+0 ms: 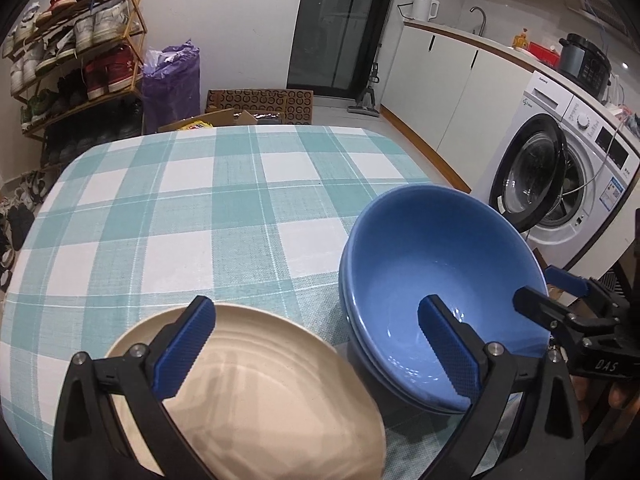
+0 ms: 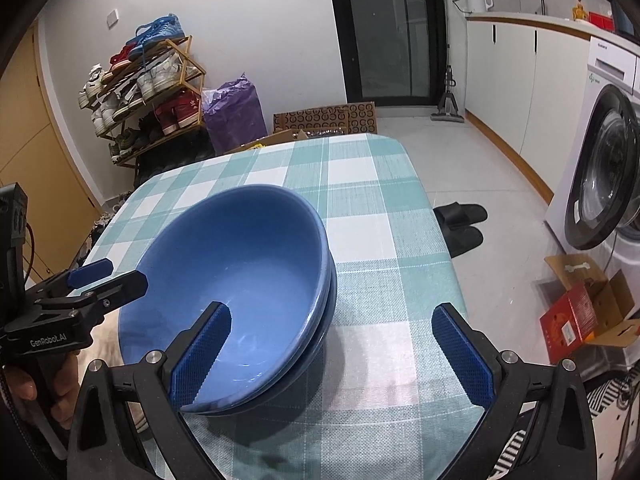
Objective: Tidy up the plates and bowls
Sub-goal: 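Withdraw both grippers from the rim of the bowl stack, then close both grippers on opposite rims of the nested blue bowls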
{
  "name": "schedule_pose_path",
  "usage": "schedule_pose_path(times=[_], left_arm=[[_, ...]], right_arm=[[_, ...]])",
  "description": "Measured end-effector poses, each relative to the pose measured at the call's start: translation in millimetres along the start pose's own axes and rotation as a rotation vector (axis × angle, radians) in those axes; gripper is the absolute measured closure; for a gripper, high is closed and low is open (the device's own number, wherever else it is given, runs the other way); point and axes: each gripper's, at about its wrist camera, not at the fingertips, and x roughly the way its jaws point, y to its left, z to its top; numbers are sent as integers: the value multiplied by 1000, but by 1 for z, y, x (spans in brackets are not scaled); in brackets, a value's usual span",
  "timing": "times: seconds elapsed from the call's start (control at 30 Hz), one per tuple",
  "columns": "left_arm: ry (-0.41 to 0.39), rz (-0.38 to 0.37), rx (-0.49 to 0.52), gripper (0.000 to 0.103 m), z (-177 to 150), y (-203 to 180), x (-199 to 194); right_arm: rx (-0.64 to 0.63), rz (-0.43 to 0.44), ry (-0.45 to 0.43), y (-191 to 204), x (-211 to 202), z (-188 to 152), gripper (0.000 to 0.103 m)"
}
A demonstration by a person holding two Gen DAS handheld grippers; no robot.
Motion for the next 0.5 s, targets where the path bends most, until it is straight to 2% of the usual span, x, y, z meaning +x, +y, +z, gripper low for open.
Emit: schedule_pose_path(times=[0.2,0.37,0.5], left_arm=[[8,1,1,2,2,-3,6],[39,-26,5,8,2,-6,13],[34,-37,20,11,1,-10,14]], right_arm=[[15,19,23,0,10,1,1],[72,94,39,-4,17,1,2],[60,121,44,-1,21,1,13]])
